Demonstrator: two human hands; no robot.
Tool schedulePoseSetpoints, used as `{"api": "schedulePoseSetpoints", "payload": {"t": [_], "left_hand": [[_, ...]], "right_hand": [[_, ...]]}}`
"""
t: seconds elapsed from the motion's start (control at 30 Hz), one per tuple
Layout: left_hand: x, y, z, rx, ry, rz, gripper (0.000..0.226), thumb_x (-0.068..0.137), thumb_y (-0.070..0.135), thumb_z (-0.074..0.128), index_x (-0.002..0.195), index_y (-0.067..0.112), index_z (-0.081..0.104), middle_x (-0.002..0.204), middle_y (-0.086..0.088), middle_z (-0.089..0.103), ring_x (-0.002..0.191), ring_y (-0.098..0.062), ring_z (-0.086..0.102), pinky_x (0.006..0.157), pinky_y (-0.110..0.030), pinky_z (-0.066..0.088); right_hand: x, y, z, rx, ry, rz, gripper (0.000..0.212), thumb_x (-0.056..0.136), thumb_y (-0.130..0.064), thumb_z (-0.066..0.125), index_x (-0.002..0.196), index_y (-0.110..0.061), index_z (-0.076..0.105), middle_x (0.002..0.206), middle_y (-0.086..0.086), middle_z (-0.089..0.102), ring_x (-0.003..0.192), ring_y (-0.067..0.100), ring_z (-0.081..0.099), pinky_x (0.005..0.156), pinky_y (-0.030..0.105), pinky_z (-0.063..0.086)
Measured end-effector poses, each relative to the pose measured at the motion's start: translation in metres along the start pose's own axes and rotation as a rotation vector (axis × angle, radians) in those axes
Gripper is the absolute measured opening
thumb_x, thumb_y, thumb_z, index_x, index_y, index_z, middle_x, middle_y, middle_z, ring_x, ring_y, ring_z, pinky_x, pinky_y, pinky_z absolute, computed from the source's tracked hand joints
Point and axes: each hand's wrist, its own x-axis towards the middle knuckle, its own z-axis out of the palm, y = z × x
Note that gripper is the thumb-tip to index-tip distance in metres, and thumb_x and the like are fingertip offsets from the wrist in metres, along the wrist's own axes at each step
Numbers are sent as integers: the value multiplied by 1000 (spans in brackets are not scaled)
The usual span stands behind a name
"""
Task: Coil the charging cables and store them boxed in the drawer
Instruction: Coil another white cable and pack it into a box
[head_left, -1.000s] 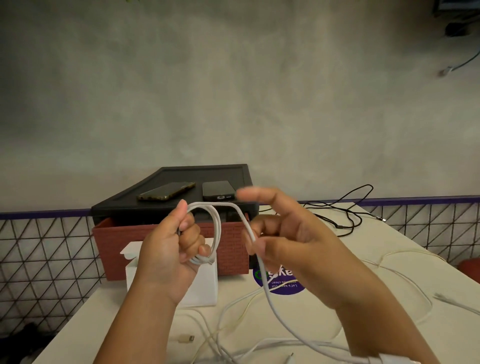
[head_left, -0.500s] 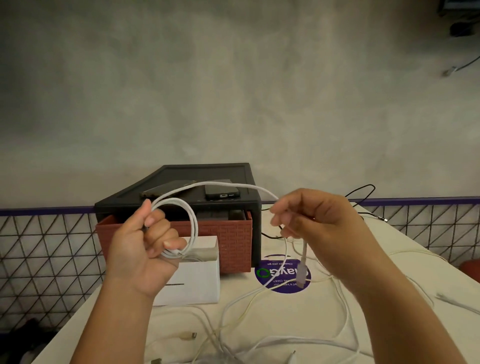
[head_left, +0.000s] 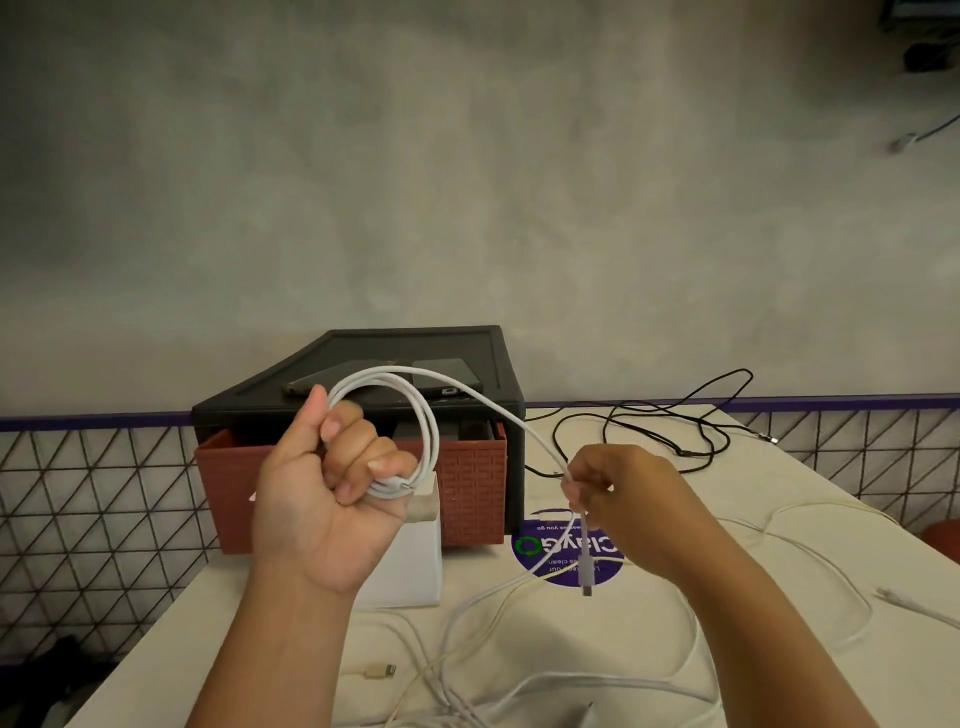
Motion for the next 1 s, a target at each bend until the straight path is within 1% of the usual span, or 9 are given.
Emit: {"api": "schedulePoseSetpoints", "payload": {"t": [0.13, 0.27, 0.37, 0.47, 0.57, 0.63, 0.83, 0.9, 1.0], "left_hand": [[1, -8, 6, 41, 99, 158, 24, 65, 25, 67, 55, 16, 48, 46, 5, 36, 39, -7, 36, 57, -23, 52], [0, -10, 6, 40, 15, 172, 22, 65, 26, 69, 59, 14, 52, 69, 1, 58, 61, -14, 58, 77, -37, 55], [0, -11, 4, 60, -27, 152, 22, 70, 27, 71, 63, 13, 56, 87, -1, 67, 74, -19, 64, 78, -39, 54], [1, -11, -1, 91, -50, 148, 20, 76, 28, 70, 67, 14, 58, 89, -1, 67, 78, -19, 64, 83, -40, 53], [3, -8, -8, 49, -107, 21, 33, 100, 29, 42, 85, 6, 61, 88, -9, 63, 88, -24, 61, 107, -38, 34], [-2, -8, -11, 83, 1, -7, 47, 105, 33, 24, 95, 2, 58, 87, -14, 60, 89, -26, 56, 113, -36, 21], [-3, -16, -8, 111, 31, -47, 45, 104, 31, 25, 99, 0, 58, 74, -12, 52, 73, -24, 52, 98, -34, 35], [4, -25, 4, 16, -78, -72, 31, 97, 26, 43, 87, 5, 63, 59, -3, 43, 55, -16, 48, 79, -32, 48], [-1, -36, 22, 115, 158, 75, 26, 81, 32, 52, 64, 14, 61, 44, 7, 27, 36, -6, 29, 48, -20, 45]], "right_hand": [[1, 0, -1, 52, -59, 10, 22, 93, -18, 53, 72, -25, 56, 75, 0, 65, 74, 17, 67, 73, 30, 54], [1, -1, -3, 82, -160, 16, 20, 92, -16, 55, 74, -24, 59, 72, -3, 64, 64, 9, 64, 69, 24, 54], [-1, -6, -2, 83, -214, 6, 23, 92, -17, 55, 72, -28, 57, 69, -6, 63, 60, 6, 62, 63, 17, 52], [-2, -9, 0, 112, -186, 4, 22, 92, -18, 54, 72, -27, 56, 67, -7, 63, 57, 3, 61, 57, 13, 49], [0, -12, 2, 338, -43, 10, 21, 92, -14, 55, 72, -20, 60, 63, -4, 64, 54, 4, 61, 64, 22, 54], [0, -15, 2, 553, 38, 34, 21, 92, -11, 55, 73, -17, 60, 60, -4, 64, 53, 6, 61, 62, 24, 54], [-3, -22, 0, 966, 96, 60, 16, 92, -8, 53, 78, -8, 59, 61, 2, 64, 54, 9, 62, 54, 16, 51], [-3, -22, 0, 1057, 104, 70, 16, 92, -9, 53, 78, -9, 59, 62, 2, 65, 55, 10, 61, 56, 17, 51], [-2, -22, -2, 1154, 112, 88, 17, 93, -9, 52, 78, -9, 58, 59, -1, 64, 55, 10, 61, 57, 19, 51]]}}
